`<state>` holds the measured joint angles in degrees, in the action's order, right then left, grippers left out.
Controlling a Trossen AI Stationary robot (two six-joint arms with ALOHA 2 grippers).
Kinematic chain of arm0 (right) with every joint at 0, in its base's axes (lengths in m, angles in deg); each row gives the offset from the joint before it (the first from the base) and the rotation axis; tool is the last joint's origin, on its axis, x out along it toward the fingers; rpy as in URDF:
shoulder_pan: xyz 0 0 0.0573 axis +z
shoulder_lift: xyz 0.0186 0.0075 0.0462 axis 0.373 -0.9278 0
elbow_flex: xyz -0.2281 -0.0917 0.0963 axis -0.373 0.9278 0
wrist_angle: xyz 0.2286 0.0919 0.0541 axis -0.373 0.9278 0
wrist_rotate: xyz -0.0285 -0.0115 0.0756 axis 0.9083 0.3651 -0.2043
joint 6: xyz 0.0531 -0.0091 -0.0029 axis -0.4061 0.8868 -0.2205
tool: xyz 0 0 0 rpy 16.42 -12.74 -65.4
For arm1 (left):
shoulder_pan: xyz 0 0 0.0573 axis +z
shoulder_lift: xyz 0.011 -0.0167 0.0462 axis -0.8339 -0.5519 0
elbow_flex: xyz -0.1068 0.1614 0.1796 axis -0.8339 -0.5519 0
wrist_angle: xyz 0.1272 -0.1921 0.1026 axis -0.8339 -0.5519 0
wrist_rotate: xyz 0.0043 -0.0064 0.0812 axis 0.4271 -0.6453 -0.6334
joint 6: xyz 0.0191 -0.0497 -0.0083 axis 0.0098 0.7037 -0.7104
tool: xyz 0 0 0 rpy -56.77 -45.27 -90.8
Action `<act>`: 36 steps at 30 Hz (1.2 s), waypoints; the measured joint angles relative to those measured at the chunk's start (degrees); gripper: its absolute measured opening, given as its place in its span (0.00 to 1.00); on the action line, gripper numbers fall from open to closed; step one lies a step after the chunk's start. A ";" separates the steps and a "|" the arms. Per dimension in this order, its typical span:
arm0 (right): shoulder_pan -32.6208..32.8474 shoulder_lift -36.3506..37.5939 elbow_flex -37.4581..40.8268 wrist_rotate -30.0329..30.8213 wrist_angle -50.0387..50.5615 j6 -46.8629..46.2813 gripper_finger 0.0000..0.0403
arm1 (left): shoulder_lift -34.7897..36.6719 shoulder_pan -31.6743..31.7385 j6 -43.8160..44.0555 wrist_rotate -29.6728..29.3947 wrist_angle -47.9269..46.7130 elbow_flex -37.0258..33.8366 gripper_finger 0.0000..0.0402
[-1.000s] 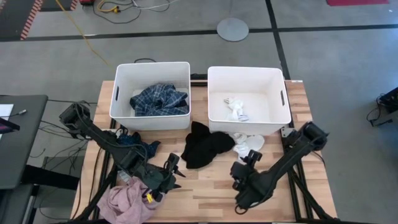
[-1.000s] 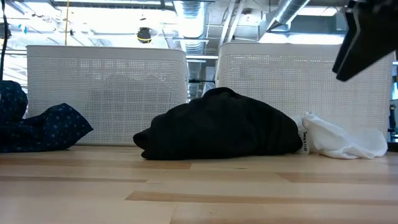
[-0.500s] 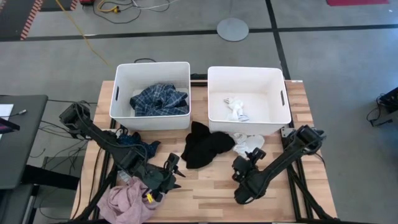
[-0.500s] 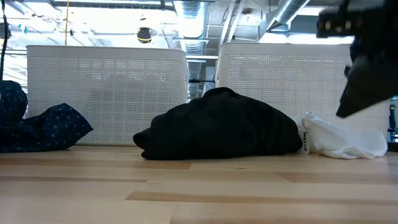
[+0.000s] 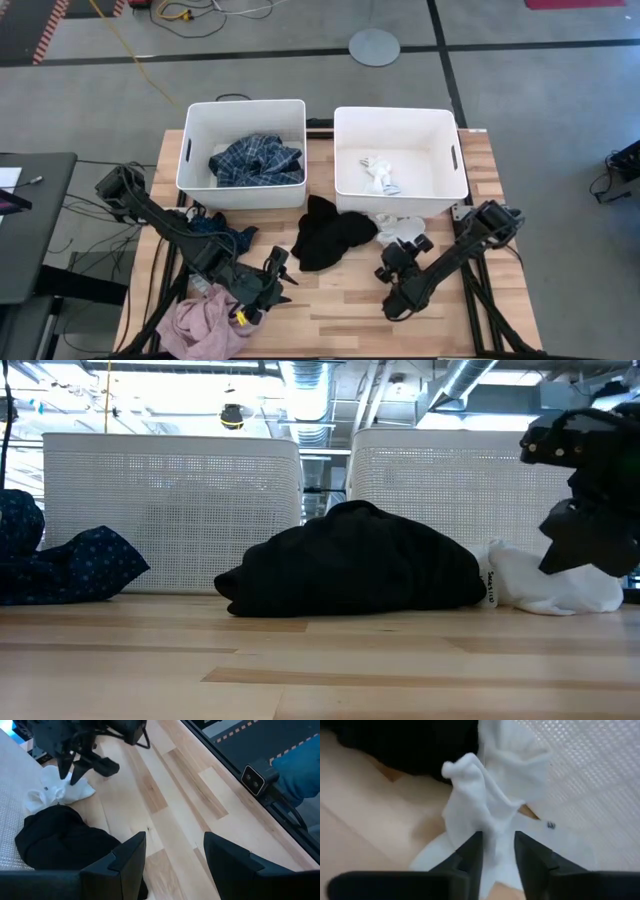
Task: Sort clothes
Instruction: Put the white socks into the right laundry bin
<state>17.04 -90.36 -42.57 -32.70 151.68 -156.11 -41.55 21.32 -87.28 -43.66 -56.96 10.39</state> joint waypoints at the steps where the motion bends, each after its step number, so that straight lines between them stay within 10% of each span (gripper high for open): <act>1: -0.32 0.01 0.64 0.02 -0.94 0.27 0.29 | 0.00 0.00 -0.02 0.00 0.02 0.00 0.48; 9: -0.90 0.02 2.02 1.65 -9.06 5.97 0.02 | 0.00 0.00 -0.13 0.00 0.52 0.00 0.48; 36: 13.67 13.59 -9.46 23.87 -8.88 16.77 0.00 | 0.00 3.73 -3.65 -0.04 9.65 0.00 0.48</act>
<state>30.71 -76.76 -52.03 -8.83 142.80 -139.34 -41.55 25.05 -90.93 -43.70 -47.31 10.39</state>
